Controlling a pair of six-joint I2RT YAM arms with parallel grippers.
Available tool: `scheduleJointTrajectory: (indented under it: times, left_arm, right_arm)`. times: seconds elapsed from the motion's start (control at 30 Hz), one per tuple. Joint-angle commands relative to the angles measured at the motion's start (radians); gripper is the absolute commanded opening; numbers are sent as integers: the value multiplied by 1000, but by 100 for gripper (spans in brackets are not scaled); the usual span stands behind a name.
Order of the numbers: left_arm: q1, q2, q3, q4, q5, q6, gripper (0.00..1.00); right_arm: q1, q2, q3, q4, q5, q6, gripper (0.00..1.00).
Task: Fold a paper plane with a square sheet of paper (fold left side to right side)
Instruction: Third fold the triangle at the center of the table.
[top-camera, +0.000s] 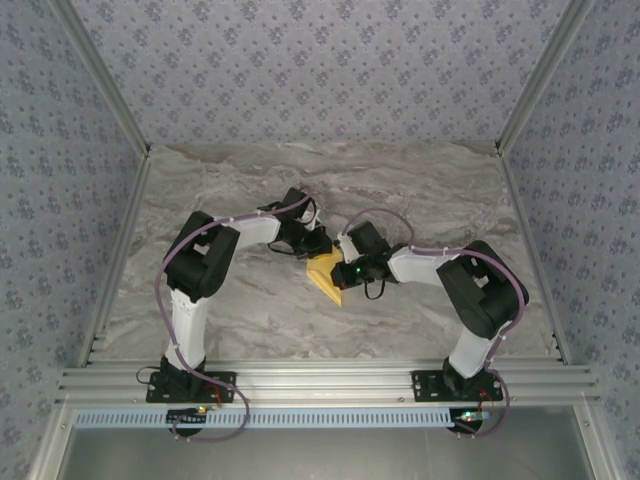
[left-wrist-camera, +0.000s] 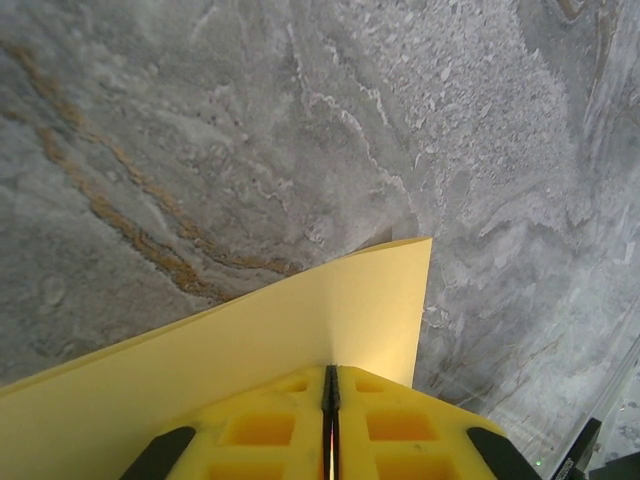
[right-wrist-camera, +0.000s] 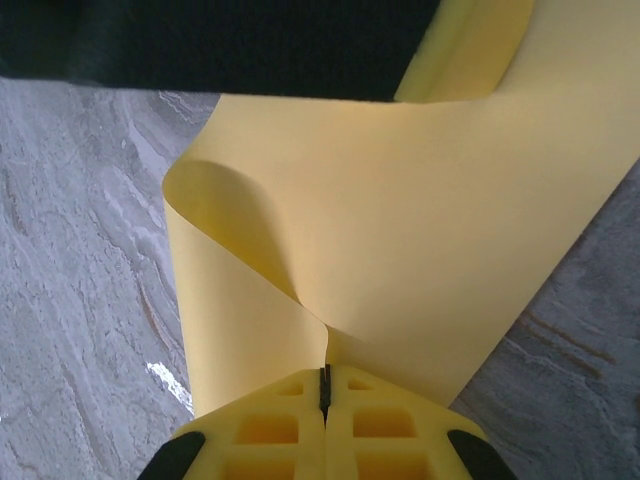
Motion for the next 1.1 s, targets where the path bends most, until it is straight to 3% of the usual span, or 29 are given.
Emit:
scheduleJointTrajectory:
  times: [0.0, 0.3, 0.43, 0.6, 0.8, 1.07]
  left_arm:
    - [12, -45, 36, -85, -22, 34, 12]
    - [78, -162, 62, -174, -81, 94, 13]
    - [77, -293, -67, -124, -92, 87, 8]
    - [43, -383, -244, -6, -20, 29, 5]
    - [-20, -378, -369, 139, 3, -53, 4]
    - [-58, -311, -412, 221, 0, -90, 4]
  right_arm:
    - [7, 41, 8, -98, 34, 13, 0]
    - [11, 50, 14, -118, 29, 5, 0]
    - [16, 55, 20, -119, 30, 2, 0]
    - [23, 68, 33, -126, 28, -5, 0]
    - [27, 68, 37, -134, 33, -7, 0]
    - [31, 68, 40, -141, 36, -8, 0]
